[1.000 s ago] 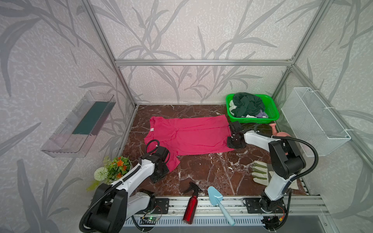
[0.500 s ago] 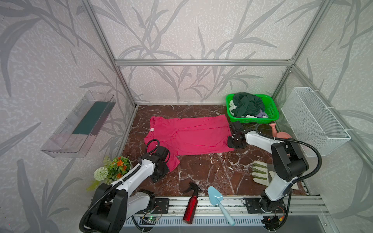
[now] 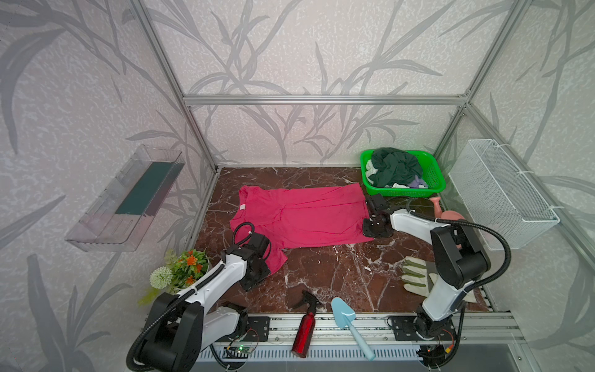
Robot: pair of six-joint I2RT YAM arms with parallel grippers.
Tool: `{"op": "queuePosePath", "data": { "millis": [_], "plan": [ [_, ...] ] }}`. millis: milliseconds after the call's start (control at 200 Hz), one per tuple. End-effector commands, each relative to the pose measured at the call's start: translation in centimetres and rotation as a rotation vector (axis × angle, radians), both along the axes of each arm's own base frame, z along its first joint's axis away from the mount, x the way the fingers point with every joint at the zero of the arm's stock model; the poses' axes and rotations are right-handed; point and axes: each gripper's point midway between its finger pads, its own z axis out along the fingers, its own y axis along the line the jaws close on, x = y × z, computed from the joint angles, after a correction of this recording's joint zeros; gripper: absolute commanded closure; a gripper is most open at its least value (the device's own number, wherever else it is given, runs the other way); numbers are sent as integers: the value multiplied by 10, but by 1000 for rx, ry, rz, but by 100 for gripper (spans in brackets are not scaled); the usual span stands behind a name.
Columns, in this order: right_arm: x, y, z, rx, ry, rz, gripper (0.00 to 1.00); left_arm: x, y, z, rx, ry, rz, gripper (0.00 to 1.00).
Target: Fold and stack the t-shirts
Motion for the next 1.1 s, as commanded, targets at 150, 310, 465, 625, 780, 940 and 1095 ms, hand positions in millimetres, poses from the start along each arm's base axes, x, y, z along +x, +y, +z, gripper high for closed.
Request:
{"op": "queuePosePath", "data": {
  "millis": [150, 310, 465, 625, 780, 940, 1095],
  "plan": [
    [-9, -1, -6, -17, 31, 14, 98, -6, 2, -6, 8, 21, -16, 100],
    [-9, -1, -2, -12, 21, 16, 100, -6, 1, -7, 7, 22, -18, 100],
    [-13, -3, 8, -2, -2, 3, 100, -7, 1, -6, 5, 19, -16, 100],
    [-20, -4, 26, 23, -44, -10, 100, -6, 3, -3, 12, 14, -14, 100],
    [-29, -6, 34, 48, -63, -24, 100, -5, 2, -2, 9, 7, -7, 100],
    [-43, -11, 30, 47, -40, -45, 100, -5, 0, 3, -4, 1, -4, 100],
    [-55, -15, 24, 65, -44, -88, 100, -7, 1, 15, -16, -33, 41, 100]
  ]
}}
